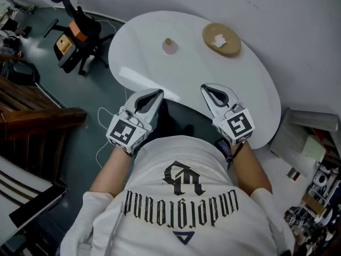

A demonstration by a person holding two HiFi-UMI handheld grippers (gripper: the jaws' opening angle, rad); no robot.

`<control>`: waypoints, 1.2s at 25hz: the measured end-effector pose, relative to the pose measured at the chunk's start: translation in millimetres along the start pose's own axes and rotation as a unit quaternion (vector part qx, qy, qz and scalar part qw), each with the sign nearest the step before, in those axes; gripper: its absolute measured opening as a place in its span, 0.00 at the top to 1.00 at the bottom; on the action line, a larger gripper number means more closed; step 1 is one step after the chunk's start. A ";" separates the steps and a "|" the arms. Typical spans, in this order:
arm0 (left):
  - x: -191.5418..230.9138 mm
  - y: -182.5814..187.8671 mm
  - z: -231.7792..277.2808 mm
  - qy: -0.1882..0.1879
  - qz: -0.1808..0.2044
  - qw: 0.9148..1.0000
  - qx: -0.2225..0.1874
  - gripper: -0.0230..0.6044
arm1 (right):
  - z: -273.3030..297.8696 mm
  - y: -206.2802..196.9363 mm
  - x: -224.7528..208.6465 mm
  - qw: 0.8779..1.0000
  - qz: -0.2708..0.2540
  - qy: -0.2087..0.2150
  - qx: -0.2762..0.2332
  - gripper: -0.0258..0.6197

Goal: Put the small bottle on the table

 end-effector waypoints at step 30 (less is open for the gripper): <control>-67.9 -12.0 -143.4 0.041 -0.008 0.999 -0.019 0.95 | -73.7 5.6 127.4 0.999 -0.013 0.015 -0.025 0.96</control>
Point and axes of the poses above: the fingertips, and each gripper's own axes: z forward along the fingers, x to its left, y out of its top, the point moved 3 cm from there along -z, backward along the fingers, and after that the axes turned 10 degrees about -y, right-handed, at the moved point
